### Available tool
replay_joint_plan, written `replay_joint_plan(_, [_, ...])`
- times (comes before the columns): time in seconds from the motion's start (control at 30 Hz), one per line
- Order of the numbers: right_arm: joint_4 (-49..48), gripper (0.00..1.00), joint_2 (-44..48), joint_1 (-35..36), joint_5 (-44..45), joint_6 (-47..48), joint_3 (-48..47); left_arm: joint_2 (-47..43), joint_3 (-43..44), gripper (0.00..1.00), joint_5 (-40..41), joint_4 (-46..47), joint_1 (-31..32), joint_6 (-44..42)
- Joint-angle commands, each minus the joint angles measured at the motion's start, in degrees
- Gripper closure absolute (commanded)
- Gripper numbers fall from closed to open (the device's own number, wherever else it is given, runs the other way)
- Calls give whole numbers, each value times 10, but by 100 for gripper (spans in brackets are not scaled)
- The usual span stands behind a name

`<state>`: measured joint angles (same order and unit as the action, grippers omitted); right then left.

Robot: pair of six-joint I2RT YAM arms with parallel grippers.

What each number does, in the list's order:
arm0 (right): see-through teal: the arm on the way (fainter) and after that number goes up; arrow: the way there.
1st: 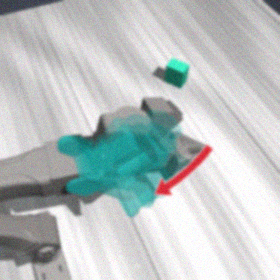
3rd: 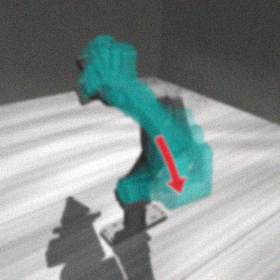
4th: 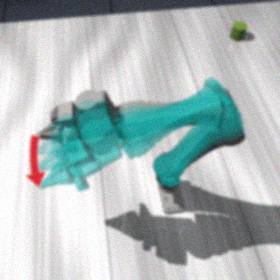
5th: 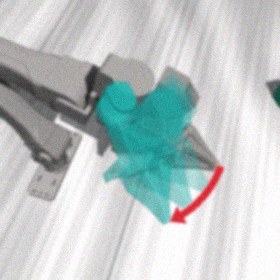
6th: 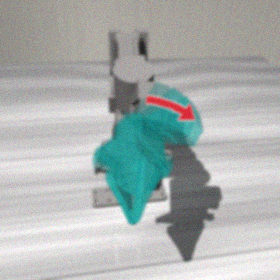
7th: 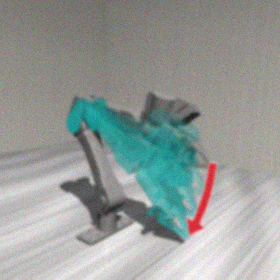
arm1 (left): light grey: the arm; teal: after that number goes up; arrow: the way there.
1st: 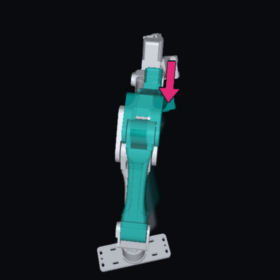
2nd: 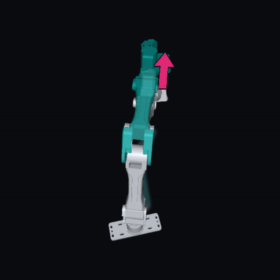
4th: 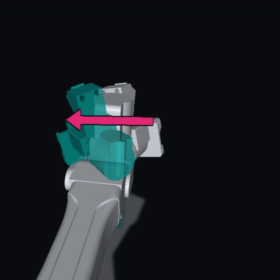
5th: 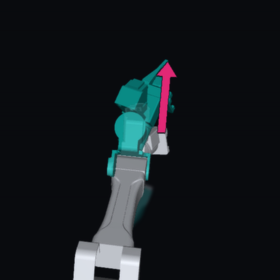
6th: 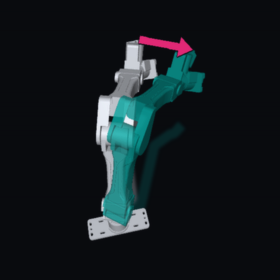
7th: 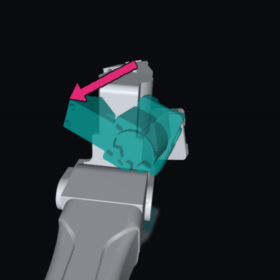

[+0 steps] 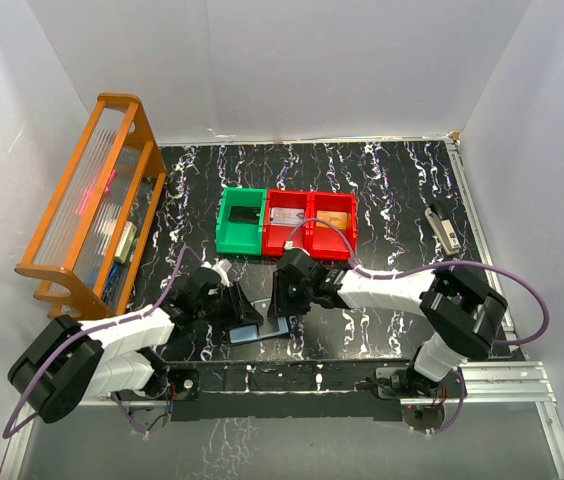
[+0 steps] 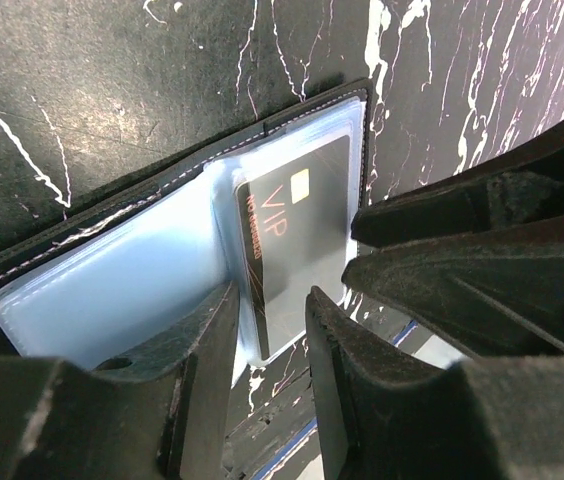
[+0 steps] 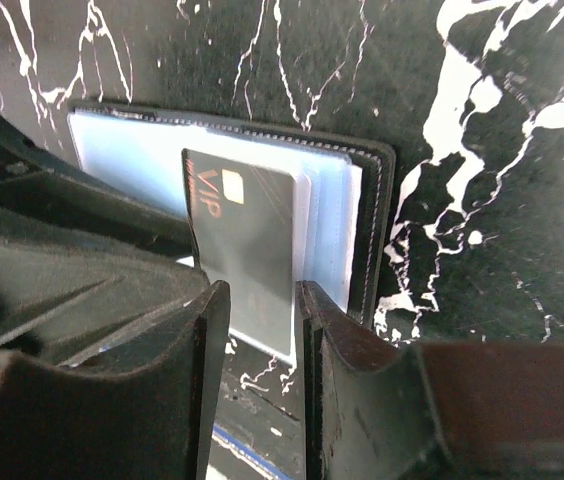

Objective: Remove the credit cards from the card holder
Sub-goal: Remove the credit card from the card holder.

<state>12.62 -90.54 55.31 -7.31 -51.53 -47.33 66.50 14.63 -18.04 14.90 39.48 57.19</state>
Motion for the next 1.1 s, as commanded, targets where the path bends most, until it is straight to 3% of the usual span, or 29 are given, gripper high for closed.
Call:
replay_joint_plan(0.0, [49, 68, 17, 6, 97, 1, -37, -26, 21, 66, 5, -47, 2, -13])
replay_joint_plan(0.23, [21, 67, 18, 6, 67, 8, -35, -80, 65, 59, 43, -155, 1, -49])
replay_joint_plan(0.5, [-47, 68, 8, 6, 15, -5, -13, -135, 89, 59, 95, -279, 2, -83])
replay_joint_plan(1.07, [-19, 68, -4, 6, 49, -12, 0, -134, 65, 65, 117, -329, 2, -102])
